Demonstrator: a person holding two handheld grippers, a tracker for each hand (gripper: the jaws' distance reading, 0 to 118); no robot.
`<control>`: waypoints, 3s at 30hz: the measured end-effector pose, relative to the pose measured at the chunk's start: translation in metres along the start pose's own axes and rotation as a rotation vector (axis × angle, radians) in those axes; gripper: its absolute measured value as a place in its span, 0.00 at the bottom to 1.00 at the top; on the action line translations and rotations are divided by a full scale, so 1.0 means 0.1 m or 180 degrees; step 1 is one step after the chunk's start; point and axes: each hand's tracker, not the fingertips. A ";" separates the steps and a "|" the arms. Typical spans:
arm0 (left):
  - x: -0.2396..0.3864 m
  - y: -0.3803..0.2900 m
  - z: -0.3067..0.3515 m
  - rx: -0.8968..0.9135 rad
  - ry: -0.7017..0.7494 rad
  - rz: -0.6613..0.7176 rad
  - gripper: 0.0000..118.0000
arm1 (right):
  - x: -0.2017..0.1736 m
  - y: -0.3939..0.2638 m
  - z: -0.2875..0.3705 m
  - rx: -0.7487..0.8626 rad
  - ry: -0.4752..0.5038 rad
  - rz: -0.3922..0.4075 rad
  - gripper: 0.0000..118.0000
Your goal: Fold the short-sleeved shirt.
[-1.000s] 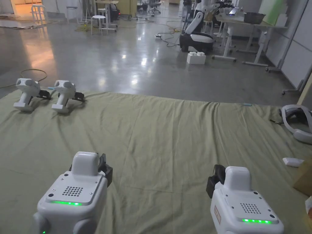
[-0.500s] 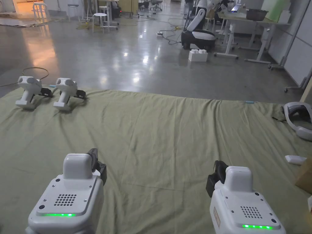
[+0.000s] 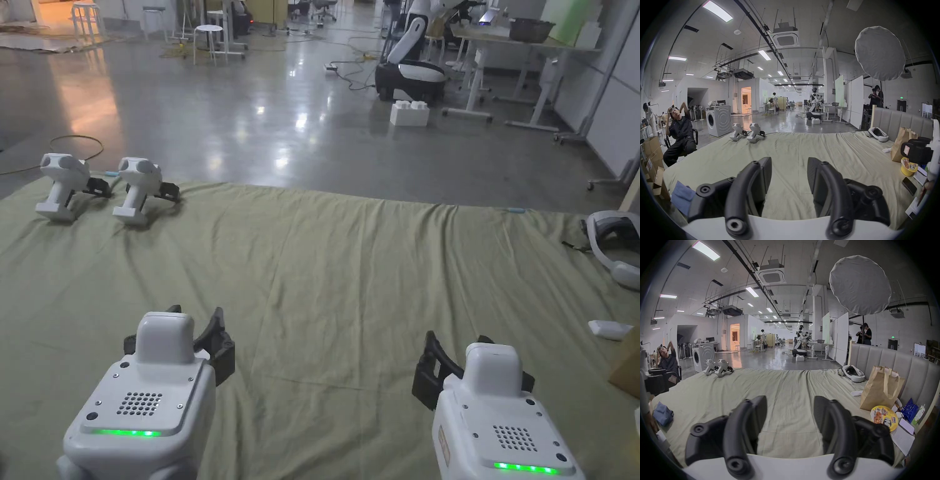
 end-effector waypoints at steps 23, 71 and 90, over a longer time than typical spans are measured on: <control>0.07 0.09 0.01 0.0043 0.0078 -0.0026 0.75 | 0.07 0.10 -0.07 -0.0016 -0.0446 -0.0020 0.95; 0.05 0.11 0.03 -0.0065 -0.0117 0.0035 0.84 | -0.01 0.26 -0.13 -0.0351 -0.0246 -0.0521 0.95; 0.00 0.07 0.00 -0.0103 -0.0205 0.0173 0.84 | 0.05 0.24 -0.21 -0.0597 -0.0189 -0.0574 0.96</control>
